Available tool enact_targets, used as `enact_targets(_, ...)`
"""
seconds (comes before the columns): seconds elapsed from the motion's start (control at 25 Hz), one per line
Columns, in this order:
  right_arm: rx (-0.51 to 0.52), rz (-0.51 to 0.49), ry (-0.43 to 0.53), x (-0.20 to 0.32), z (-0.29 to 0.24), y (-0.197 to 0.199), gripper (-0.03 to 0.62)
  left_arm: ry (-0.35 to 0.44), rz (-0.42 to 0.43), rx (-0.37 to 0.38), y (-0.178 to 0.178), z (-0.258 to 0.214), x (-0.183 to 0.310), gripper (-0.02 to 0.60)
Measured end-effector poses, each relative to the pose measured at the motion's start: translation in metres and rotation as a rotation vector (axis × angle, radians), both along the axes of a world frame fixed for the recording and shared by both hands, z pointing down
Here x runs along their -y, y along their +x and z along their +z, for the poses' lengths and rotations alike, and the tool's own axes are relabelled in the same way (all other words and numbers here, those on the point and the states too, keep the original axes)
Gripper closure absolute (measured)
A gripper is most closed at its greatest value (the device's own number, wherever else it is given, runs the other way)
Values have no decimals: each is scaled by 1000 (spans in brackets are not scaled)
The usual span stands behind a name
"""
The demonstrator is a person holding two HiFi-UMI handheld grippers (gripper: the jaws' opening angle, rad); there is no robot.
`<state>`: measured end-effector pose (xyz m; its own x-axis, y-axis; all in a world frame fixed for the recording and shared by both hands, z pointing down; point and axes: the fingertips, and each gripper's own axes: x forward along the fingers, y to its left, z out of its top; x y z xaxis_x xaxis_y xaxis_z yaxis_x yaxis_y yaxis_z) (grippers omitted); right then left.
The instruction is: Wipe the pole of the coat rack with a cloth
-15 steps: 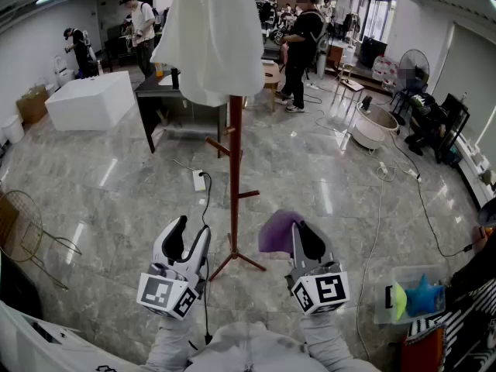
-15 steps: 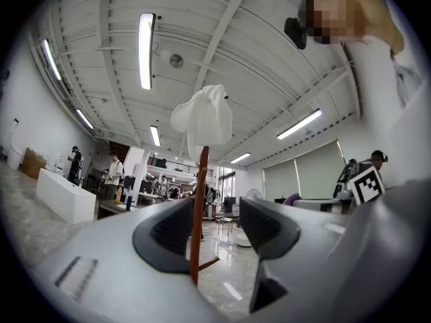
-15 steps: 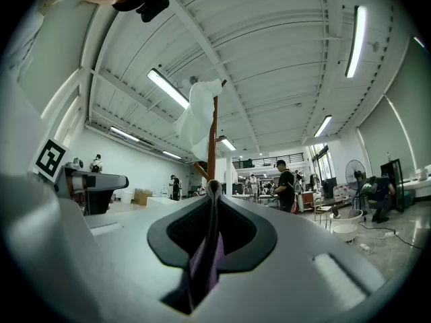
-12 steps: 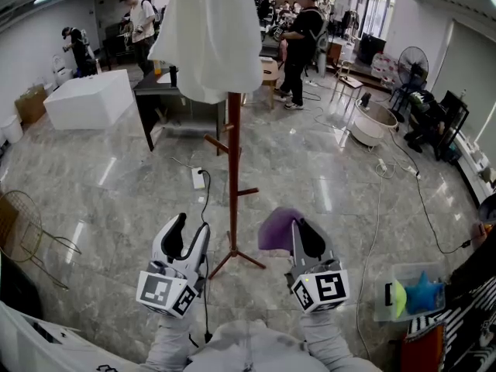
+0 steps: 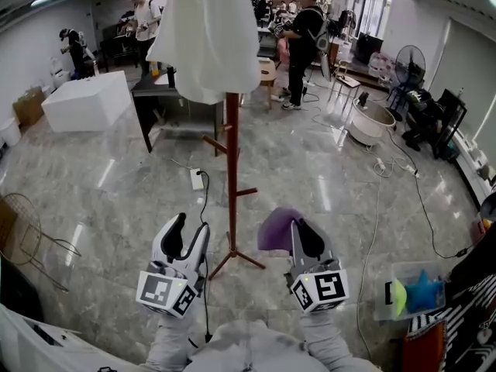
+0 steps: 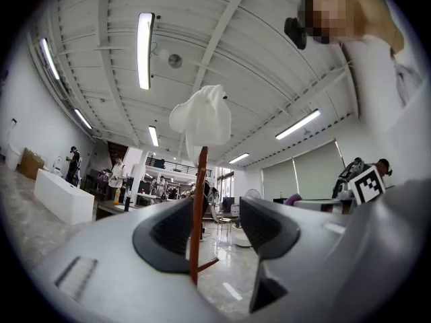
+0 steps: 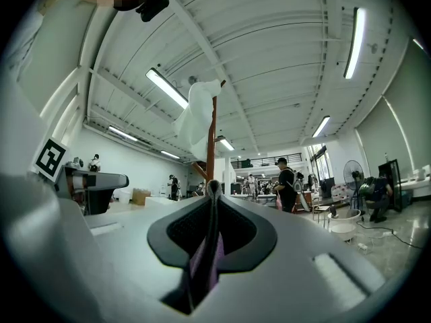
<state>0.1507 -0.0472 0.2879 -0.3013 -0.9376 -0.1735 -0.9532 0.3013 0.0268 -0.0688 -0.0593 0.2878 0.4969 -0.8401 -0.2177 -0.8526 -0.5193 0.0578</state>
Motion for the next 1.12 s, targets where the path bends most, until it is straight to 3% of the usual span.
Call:
enact_targets(0.36,45,-36,34,5,-9,-15,565,-8,-5,-18,-21,11,-11,348)
enact_targets(0.76,-21,-38,210,39,-89,-42,565,-34,-27,-50,-60,28,-18,348)
enact_targets(1.12,-48,-86,413,117,-174,-50,565,-52,-150,-41,-85,39,14,348)
